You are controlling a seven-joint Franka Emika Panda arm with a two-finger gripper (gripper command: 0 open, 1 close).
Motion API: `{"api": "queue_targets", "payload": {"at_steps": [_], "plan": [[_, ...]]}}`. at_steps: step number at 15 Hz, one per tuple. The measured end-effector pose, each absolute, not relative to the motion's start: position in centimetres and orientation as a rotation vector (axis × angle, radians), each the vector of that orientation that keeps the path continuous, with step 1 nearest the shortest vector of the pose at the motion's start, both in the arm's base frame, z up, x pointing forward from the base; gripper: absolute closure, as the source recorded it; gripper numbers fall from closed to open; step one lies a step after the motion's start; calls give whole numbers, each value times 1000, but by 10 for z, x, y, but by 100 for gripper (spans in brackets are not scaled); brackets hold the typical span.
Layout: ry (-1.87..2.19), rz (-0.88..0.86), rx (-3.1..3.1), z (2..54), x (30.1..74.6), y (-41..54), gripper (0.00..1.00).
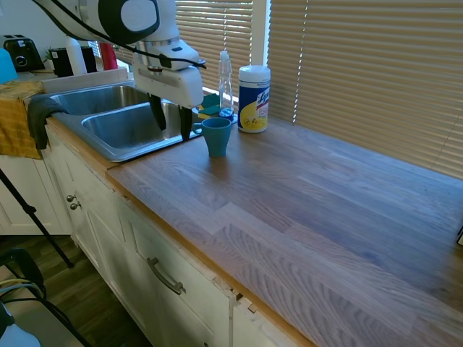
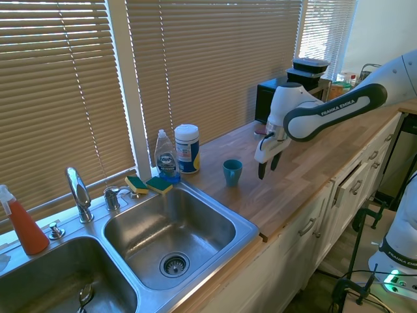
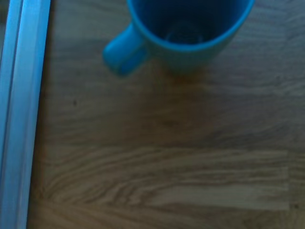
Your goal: Put the mug in the sink
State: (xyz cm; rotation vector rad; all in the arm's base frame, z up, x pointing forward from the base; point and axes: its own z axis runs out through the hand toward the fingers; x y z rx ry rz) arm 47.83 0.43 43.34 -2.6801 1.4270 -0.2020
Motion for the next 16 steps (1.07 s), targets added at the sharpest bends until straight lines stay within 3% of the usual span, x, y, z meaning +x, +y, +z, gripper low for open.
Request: {"api": "queue_targets", "payload": {"at_steps": [8, 16], "plan": [[1630, -250, -2498, 449, 570, -27, 0], [1723, -136, -2484, 401, 621, -40, 0]]}}
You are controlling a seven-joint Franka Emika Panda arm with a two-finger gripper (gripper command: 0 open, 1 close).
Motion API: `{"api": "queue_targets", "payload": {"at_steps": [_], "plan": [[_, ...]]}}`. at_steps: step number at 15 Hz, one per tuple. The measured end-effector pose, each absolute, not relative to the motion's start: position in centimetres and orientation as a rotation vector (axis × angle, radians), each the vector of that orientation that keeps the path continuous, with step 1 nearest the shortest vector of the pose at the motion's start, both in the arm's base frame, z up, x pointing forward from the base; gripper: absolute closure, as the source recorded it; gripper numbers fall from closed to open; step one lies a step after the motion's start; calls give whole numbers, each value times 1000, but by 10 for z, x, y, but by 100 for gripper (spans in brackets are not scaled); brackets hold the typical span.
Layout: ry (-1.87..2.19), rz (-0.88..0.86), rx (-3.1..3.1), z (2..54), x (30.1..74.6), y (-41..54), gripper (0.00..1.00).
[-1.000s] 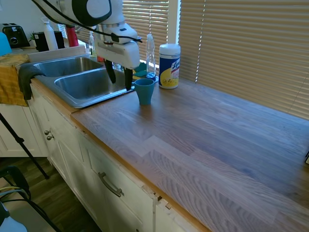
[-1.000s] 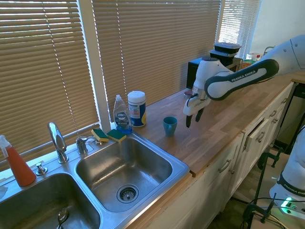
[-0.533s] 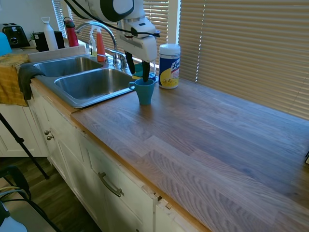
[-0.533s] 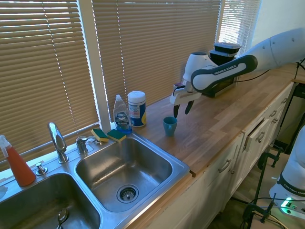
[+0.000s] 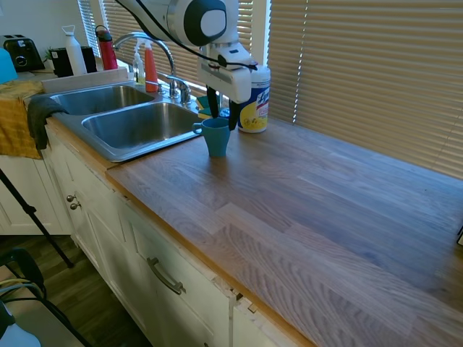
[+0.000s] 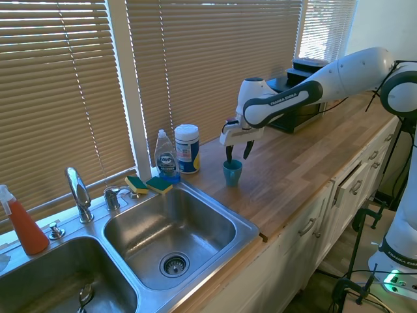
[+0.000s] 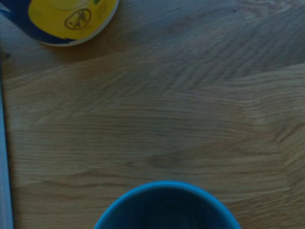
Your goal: Put the mug in the sink
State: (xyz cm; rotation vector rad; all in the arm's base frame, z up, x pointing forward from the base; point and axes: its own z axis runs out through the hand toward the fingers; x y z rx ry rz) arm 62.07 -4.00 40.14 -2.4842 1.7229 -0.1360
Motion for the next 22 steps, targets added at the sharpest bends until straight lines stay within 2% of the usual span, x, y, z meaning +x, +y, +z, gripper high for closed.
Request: {"api": "queue_targets", "payload": {"at_steps": [2, 3, 10, 22], "plan": [[1743, -103, -2477, 388, 625, -44, 0], [1749, -87, -2476, 381, 627, -45, 100], [1749, -1, -2471, 363, 634, -42, 100], [1670, 21, -2525, 352, 636, -42, 100]]}}
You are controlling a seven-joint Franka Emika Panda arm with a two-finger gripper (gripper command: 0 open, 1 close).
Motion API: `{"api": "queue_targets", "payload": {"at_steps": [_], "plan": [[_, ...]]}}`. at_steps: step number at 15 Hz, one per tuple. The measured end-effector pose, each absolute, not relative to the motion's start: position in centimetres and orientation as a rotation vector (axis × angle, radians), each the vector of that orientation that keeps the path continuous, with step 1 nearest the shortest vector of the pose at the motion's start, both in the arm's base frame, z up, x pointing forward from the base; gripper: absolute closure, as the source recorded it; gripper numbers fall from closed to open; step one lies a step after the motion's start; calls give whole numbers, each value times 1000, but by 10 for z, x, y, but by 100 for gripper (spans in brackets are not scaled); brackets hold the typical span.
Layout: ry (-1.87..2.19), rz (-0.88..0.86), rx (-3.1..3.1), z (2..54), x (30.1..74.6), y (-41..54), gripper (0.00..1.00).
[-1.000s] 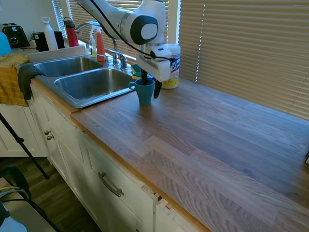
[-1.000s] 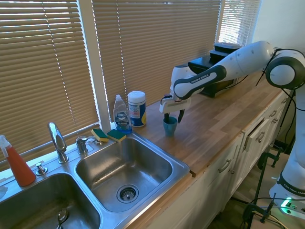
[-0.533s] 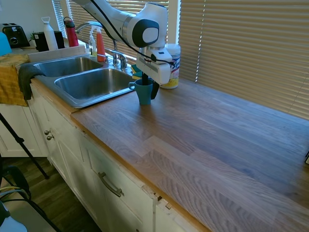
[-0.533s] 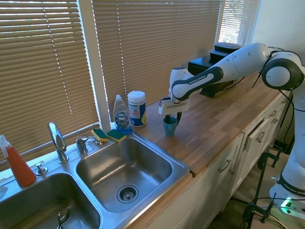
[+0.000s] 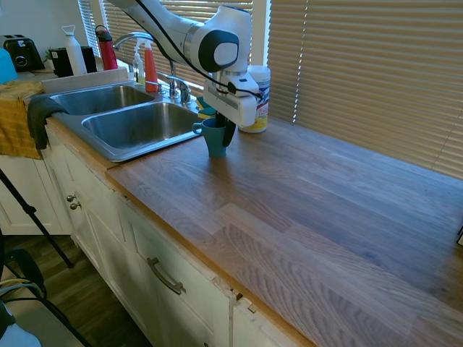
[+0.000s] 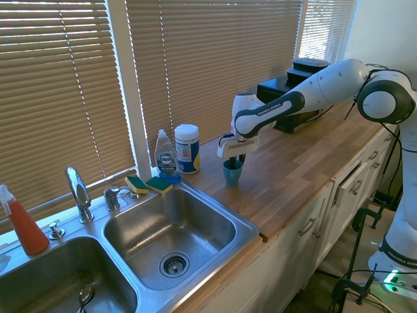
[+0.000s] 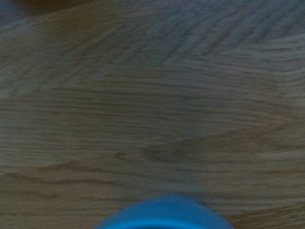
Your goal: Put the mug in the sink
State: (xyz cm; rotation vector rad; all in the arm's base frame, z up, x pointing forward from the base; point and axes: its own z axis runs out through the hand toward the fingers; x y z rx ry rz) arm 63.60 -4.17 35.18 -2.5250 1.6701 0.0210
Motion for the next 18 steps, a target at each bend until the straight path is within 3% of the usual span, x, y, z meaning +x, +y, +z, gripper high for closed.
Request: {"api": "queue_targets", "payload": {"at_steps": [7, 14, 18], "plan": [[1489, 28, -2563, 362, 636, -22, 100], [1232, -60, -2593, 443, 632, 116, 100], [1196, -60, -2582, 443, 648, 148, 100]]}}
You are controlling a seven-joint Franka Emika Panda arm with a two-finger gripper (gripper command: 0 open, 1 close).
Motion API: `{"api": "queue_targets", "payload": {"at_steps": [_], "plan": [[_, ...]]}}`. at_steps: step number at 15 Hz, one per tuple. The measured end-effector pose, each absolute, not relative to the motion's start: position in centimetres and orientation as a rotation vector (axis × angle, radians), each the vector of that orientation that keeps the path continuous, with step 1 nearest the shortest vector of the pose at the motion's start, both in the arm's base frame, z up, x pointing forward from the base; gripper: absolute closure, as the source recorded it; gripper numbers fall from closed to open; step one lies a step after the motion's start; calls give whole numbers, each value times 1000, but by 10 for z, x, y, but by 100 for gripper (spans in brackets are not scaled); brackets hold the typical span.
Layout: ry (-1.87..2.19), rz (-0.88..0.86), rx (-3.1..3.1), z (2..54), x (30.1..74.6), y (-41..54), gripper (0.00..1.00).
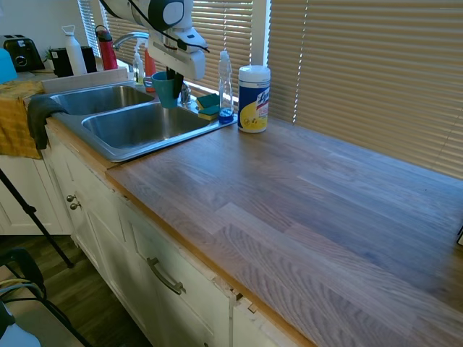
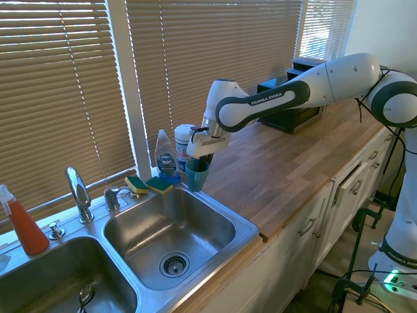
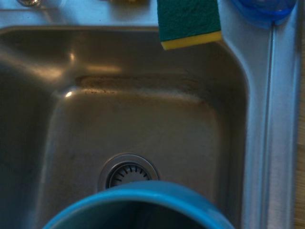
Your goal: Put the mug in the sink
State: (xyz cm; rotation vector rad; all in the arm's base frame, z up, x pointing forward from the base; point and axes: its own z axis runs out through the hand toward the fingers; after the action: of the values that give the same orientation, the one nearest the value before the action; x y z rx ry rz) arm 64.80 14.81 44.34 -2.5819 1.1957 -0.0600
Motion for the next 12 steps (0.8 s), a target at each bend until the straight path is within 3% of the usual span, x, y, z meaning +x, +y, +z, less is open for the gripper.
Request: {"api": "queue_targets", "payload": {"at_steps": [6, 12], "plan": [[1117, -88, -2644, 384, 685, 249, 100], [1155, -26, -2670, 280, 733, 271, 100]]}}
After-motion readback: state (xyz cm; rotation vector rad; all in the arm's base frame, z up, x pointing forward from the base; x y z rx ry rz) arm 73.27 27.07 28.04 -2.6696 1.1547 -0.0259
